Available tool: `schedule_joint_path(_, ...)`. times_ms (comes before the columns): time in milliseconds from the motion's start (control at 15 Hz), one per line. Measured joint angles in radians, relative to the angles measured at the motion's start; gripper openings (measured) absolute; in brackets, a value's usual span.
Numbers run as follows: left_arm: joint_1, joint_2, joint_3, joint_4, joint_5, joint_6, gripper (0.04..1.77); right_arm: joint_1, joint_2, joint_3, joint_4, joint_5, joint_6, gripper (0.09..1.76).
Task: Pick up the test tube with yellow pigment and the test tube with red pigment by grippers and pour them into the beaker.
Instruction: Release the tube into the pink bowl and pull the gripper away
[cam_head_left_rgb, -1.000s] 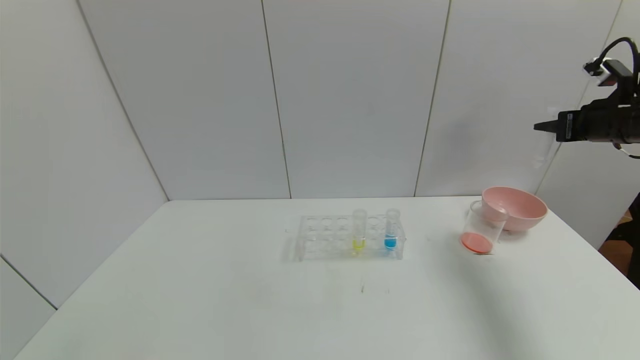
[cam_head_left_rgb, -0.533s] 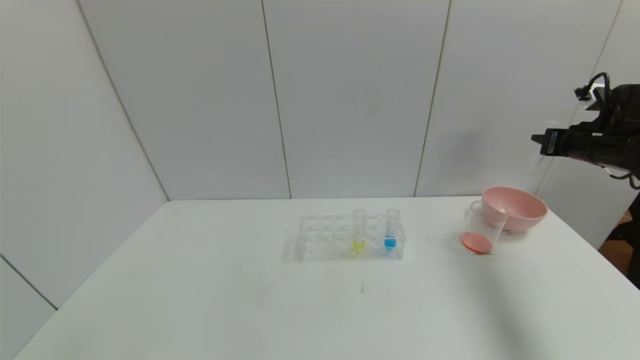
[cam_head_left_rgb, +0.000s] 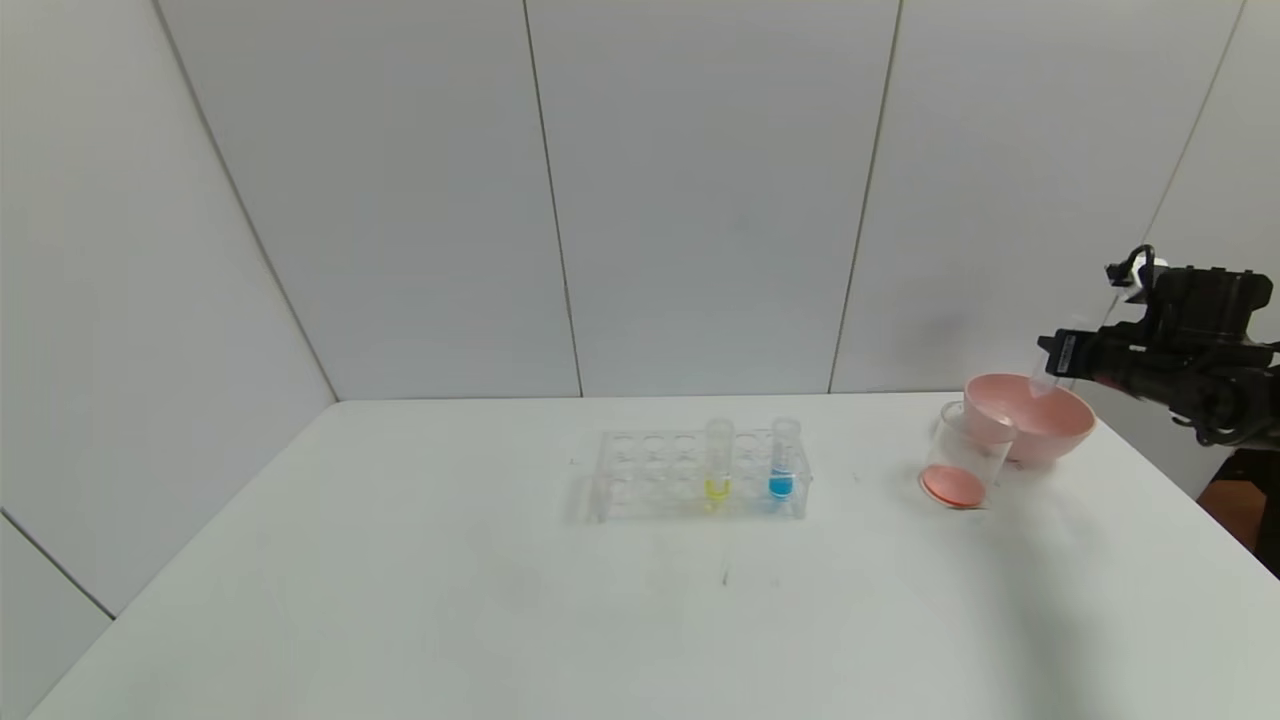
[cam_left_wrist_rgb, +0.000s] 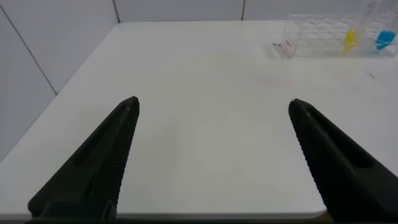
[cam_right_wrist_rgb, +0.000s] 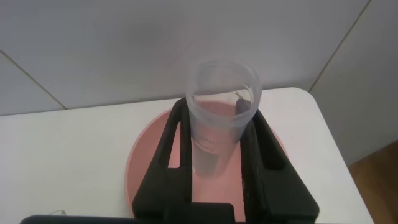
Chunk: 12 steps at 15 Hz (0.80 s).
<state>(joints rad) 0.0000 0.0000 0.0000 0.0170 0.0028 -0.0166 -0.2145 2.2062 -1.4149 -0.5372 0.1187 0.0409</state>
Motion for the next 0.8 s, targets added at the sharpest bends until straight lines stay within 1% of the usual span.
schedule_joint_path(333, 0.000, 0.000, 0.000, 0.000, 0.000, 0.000, 1.72, -0.004, 0.060, 0.001, -0.011, -0.002, 0.000, 0.51)
schedule_joint_path(800, 0.000, 0.000, 0.000, 0.000, 0.000, 0.000, 1.72, 0.011, 0.073, -0.009, -0.006, -0.001, -0.002, 0.51)
